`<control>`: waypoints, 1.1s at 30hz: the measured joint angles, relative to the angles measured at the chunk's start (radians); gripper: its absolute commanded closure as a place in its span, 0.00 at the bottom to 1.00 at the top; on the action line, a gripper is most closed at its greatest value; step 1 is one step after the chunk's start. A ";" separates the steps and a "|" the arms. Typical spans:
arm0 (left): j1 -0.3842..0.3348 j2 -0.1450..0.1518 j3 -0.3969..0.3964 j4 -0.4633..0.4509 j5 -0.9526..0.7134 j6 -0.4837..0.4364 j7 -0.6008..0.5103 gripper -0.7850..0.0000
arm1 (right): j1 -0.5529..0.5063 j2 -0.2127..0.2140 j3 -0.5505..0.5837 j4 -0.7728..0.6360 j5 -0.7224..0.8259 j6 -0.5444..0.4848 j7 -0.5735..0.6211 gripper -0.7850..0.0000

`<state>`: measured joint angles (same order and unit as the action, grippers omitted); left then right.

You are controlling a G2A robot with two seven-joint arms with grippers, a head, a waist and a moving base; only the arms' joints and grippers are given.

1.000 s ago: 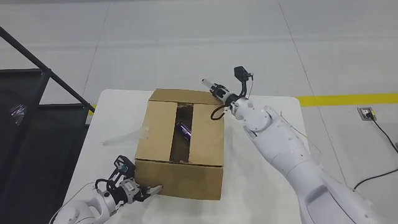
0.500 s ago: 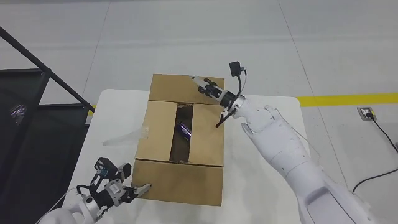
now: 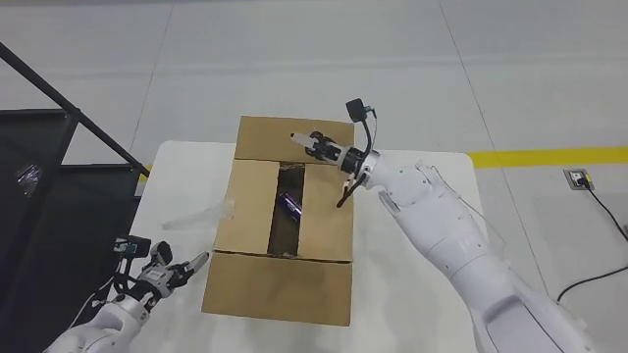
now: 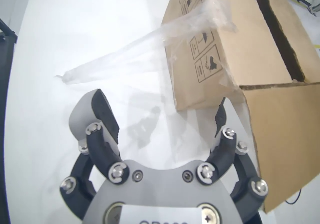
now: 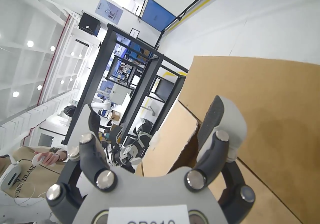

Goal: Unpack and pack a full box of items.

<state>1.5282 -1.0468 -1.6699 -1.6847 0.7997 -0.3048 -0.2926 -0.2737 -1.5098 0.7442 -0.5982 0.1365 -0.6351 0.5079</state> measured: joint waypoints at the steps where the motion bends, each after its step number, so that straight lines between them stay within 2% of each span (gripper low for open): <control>1: -0.017 -0.004 0.020 0.007 -0.009 0.031 -0.002 0.00 | -0.008 0.000 -0.001 -0.019 -0.004 0.005 0.025 0.00; 7: -0.091 -0.017 0.101 0.038 0.009 0.140 -0.008 0.00 | -0.018 -0.003 -0.016 -0.068 -0.016 0.040 0.170 0.00; 14: -0.111 -0.023 0.146 0.041 0.042 0.157 -0.003 0.00 | -0.006 -0.024 -0.034 -0.042 -0.009 0.147 0.246 0.00; 17: -0.100 -0.024 0.144 0.034 0.042 0.147 0.002 0.00 | 0.008 -0.038 -0.045 -0.018 -0.001 0.193 0.282 0.00; 23: -0.067 -0.024 0.127 0.008 0.030 0.137 0.018 0.00 | 0.026 -0.065 -0.051 0.029 0.049 0.175 0.369 0.00; 33: 0.047 -0.021 0.029 -0.078 -0.019 0.106 0.084 0.00 | 0.056 -0.127 -0.069 0.161 0.117 0.195 0.412 0.00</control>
<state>1.5749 -1.0680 -1.6412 -1.7627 0.7803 -0.1993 -0.2087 -0.2176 -1.6370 0.6752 -0.4377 0.2538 -0.4405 0.9203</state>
